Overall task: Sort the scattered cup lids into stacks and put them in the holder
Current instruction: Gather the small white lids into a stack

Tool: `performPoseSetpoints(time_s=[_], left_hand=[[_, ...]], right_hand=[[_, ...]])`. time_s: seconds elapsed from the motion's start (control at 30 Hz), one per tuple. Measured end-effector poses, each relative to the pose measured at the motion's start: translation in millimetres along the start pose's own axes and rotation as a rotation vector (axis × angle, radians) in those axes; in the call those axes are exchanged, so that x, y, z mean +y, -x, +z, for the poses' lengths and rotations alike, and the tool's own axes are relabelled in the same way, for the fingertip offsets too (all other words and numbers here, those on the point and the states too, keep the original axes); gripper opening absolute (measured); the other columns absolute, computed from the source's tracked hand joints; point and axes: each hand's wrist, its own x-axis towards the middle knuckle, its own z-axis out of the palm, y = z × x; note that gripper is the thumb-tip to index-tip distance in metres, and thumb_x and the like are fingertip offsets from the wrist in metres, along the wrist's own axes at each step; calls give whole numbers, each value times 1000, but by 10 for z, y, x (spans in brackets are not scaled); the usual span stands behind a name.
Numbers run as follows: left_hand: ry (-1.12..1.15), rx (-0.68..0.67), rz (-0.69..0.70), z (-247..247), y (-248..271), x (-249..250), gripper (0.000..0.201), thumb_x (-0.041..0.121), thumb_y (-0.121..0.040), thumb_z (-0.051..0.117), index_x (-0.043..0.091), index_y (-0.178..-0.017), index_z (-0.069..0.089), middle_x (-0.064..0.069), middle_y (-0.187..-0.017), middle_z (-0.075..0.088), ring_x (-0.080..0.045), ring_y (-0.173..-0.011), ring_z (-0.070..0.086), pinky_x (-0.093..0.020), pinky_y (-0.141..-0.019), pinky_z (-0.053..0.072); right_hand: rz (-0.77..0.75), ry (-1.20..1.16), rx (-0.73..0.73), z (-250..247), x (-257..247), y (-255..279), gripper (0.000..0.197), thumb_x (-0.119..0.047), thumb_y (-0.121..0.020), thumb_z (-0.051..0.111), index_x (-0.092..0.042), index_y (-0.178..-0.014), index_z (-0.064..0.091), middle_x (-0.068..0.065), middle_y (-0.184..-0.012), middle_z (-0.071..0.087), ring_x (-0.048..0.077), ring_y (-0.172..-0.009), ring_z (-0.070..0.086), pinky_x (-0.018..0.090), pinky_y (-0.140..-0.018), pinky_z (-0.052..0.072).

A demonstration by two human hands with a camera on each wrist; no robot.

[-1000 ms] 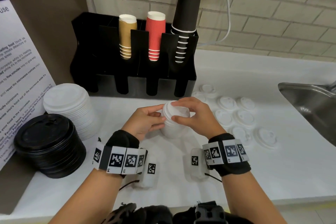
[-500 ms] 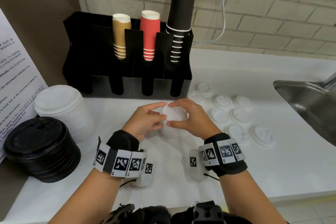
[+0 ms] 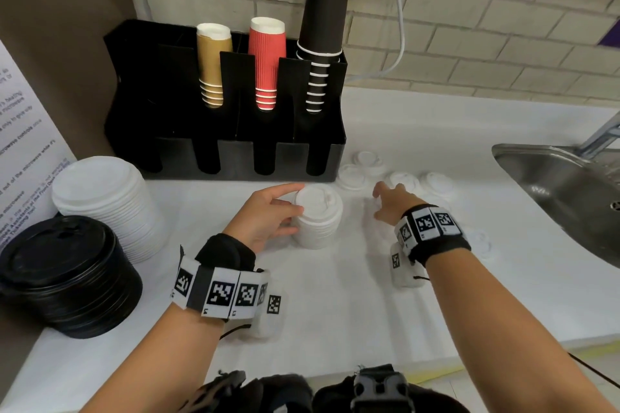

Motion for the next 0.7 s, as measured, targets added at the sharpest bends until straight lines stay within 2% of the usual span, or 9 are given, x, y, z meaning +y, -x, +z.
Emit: performPoseSetpoints(time_s=[0.07, 0.13, 0.23, 0.3, 0.37, 0.47, 0.53, 0.6, 0.7], left_hand=[[11, -3, -2, 11, 0, -2, 45, 0, -92, 62, 22, -131, 61, -10, -99, 64, -21, -92, 65, -21, -68, 59], [21, -5, -2, 8, 2, -7, 44, -1, -92, 62, 22, -130, 61, -9, -97, 65, -20, -90, 66, -21, -69, 59], [21, -5, -3, 8, 11, -8, 44, -1, -92, 62, 22, -130, 61, -11, -101, 67, -20, -91, 66, -22, -71, 59], [18, -4, -2, 22, 11, -6, 44, 0, -92, 62, 21, -131, 61, -12, -101, 66, -21, -92, 66, -23, -73, 59], [9, -10, 7, 40, 17, 2, 44, 1, -92, 63, 21, -131, 61, -14, -100, 64, -22, -94, 65, -23, -73, 59], [11, -17, 19, 55, 20, -10, 42, 3, -92, 64, 23, -129, 62, -13, -96, 64, -20, -91, 67, -21, -70, 59], [34, -13, 16, 53, 18, -26, 41, 3, -93, 63, 24, -128, 63, -8, -94, 67, -17, -89, 68, -21, -69, 59], [80, -19, 1, 49, 18, -38, 39, 3, -95, 58, 22, -129, 62, -6, -98, 70, -15, -87, 69, -21, -71, 59], [117, -13, -14, 56, 13, -48, 41, -1, -97, 53, 16, -134, 58, -10, -112, 68, -18, -93, 67, -22, -74, 59]], right_hand=[[-32, -63, -20, -59, 28, 13, 53, -27, -90, 60, -18, -136, 35, 14, -128, 43, 32, -106, 56, 37, -87, 48], [-112, -262, 8, -172, 80, 56, 55, -32, -85, 66, -23, -132, 39, 7, -117, 51, 24, -100, 55, 31, -81, 42], [-333, -749, 117, -282, 25, 268, 40, -31, -75, 76, -37, -109, 55, -5, -101, 58, 14, -93, 57, 23, -78, 43], [-472, -892, 173, -230, -116, 417, 35, -32, -69, 77, -41, -98, 60, -14, -94, 62, 5, -88, 60, 14, -75, 45], [-570, -900, 209, -91, -282, 511, 33, -29, -71, 78, -39, -99, 62, -19, -94, 64, -3, -89, 60, 9, -78, 46], [-583, -846, 314, 122, -416, 530, 38, -22, -78, 78, -24, -113, 63, -2, -113, 60, 9, -107, 57, 24, -95, 46], [-572, -814, 378, 192, -447, 524, 40, -25, -79, 77, -23, -117, 63, 1, -117, 57, 11, -110, 54, 26, -97, 44], [-593, -794, 416, 217, -470, 513, 36, -27, -81, 75, -26, -115, 65, -2, -116, 57, 7, -107, 53, 18, -93, 40], [-630, -746, 437, 226, -492, 501, 33, -29, -82, 74, -29, -114, 66, -4, -116, 56, 2, -105, 51, 5, -90, 34]])
